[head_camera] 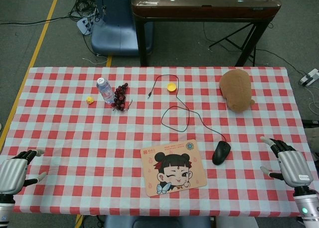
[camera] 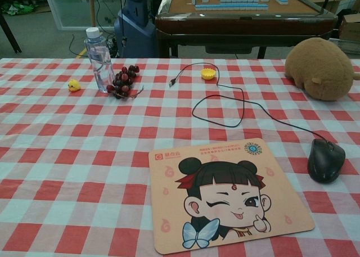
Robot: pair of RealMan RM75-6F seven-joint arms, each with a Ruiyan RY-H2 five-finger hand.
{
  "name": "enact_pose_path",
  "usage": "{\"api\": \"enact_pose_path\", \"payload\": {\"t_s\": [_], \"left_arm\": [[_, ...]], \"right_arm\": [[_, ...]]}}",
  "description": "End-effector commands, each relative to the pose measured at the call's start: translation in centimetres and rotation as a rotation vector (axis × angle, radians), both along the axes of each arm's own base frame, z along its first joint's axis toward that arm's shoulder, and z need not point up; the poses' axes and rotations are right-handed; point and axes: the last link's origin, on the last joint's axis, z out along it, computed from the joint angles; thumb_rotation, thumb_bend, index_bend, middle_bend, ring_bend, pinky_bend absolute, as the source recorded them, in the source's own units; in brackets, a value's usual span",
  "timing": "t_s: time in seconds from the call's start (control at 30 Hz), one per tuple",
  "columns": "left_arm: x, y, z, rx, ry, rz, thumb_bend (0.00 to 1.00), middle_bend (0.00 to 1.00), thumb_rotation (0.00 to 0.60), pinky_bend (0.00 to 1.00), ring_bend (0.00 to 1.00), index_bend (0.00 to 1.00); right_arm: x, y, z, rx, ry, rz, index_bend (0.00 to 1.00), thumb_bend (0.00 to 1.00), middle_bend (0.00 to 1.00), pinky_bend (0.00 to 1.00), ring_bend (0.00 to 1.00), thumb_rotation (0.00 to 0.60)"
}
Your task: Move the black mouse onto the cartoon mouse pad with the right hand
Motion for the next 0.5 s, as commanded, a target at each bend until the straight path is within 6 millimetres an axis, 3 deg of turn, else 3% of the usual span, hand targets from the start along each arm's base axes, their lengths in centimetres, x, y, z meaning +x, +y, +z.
{"api": "enact_pose_path", "payload": {"t_s": [0.03,0.2,0.27,0.3,0.4,0.5], "left_arm": [[0.0,0.0,0.0,-0.002,0.001,0.001,0.12,0.41,0.600,0.60,0.40,0.41],[0.0,0.0,0.0,-0.001,0.002,0.002,0.12,0.41,0.600,0.60,0.40,0.42],[0.0,0.0,0.0,0.000,0.003,0.001,0.12,0.41,0.600,0.60,0.40,0.42],[0.1,-0.1,0.0,0.002,0.002,0.000,0.12,0.41,0.600,0.60,0.40,0.42],[0.0,-0.1,0.0,0.003,0.003,0.000,0.12,0.41,0.600,0.60,0.40,0.42],[0.1,-0.2,0.1,0.005,0.000,-0.001,0.12,0.41,0.600,0.60,0.40,0.42]], "right_arm": [[0.0,0.0,0.0,-0.001,0.000,-0.002,0.17,0.05,0.26,0.38,0.22,0.600],[-0.1,-0.2,-0.2,0.010,0.002,-0.001,0.17,0.05,0.28,0.39,0.22,0.600],[0.1,-0.4,-0.3,0.023,0.001,0.011,0.17,0.05,0.33,0.45,0.26,0.600],[0.3,-0.6,-0.4,0.034,-0.003,0.025,0.17,0.04,0.36,0.50,0.30,0.600],[1.2,-1.6,-1.1,0.120,0.019,0.094,0.17,0.00,0.61,0.73,0.58,0.600],[2.5,-2.9,-1.8,0.200,0.075,0.169,0.17,0.00,0.78,0.83,0.73,0.600]]}}
